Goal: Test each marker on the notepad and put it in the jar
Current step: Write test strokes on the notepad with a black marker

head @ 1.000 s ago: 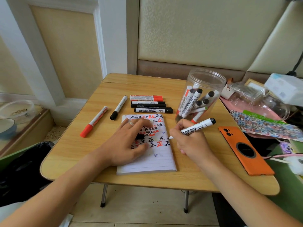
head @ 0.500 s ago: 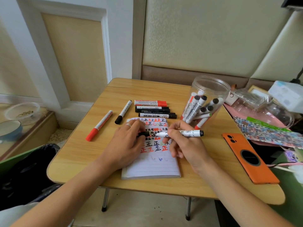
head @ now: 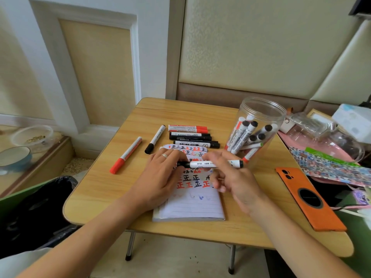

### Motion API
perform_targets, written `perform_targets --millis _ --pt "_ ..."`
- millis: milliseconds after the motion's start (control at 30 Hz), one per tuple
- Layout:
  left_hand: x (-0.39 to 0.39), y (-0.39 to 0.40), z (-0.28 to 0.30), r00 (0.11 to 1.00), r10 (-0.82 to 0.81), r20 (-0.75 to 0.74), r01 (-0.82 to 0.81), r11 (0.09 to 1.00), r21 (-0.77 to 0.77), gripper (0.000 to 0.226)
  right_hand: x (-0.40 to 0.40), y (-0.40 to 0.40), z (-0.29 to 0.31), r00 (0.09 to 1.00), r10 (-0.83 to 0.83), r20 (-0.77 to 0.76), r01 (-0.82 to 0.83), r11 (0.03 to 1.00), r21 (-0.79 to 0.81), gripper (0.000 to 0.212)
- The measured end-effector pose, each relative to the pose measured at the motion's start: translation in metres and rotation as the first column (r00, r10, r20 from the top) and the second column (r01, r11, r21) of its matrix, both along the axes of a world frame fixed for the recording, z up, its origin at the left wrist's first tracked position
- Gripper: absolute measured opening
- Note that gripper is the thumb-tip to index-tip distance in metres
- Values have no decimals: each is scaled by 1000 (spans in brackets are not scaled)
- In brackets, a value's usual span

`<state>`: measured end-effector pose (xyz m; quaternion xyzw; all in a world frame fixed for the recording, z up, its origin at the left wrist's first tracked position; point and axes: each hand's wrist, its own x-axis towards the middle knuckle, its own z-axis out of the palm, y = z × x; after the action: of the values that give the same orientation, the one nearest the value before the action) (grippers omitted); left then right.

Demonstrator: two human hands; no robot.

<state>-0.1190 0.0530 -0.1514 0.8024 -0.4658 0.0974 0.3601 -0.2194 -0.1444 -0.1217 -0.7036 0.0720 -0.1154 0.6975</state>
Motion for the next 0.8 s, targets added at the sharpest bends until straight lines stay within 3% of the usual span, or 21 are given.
perform_targets --millis 67,133,233,367,800 --pt "1 -1 0 1000 13 0 -13 1000 -12 13 0 -7 4 999 -32 -10 33 990 139 39" --pt "2 -1 1 1000 5 6 -5 1000 -19 12 0 -14 5 997 -73 -18 75 984 163 29" --pt "0 -1 1 998 -55 9 55 998 -2 14 1 -16 1 998 -68 -18 68 997 21 8" --pt "1 -1 0 993 -121 -4 121 992 34 31 0 -5 -4 995 92 -39 -98 974 -203 12" --pt "5 -2 0 991 -133 -15 132 991 -35 17 2 0 -6 998 69 3 -62 918 -391 12"
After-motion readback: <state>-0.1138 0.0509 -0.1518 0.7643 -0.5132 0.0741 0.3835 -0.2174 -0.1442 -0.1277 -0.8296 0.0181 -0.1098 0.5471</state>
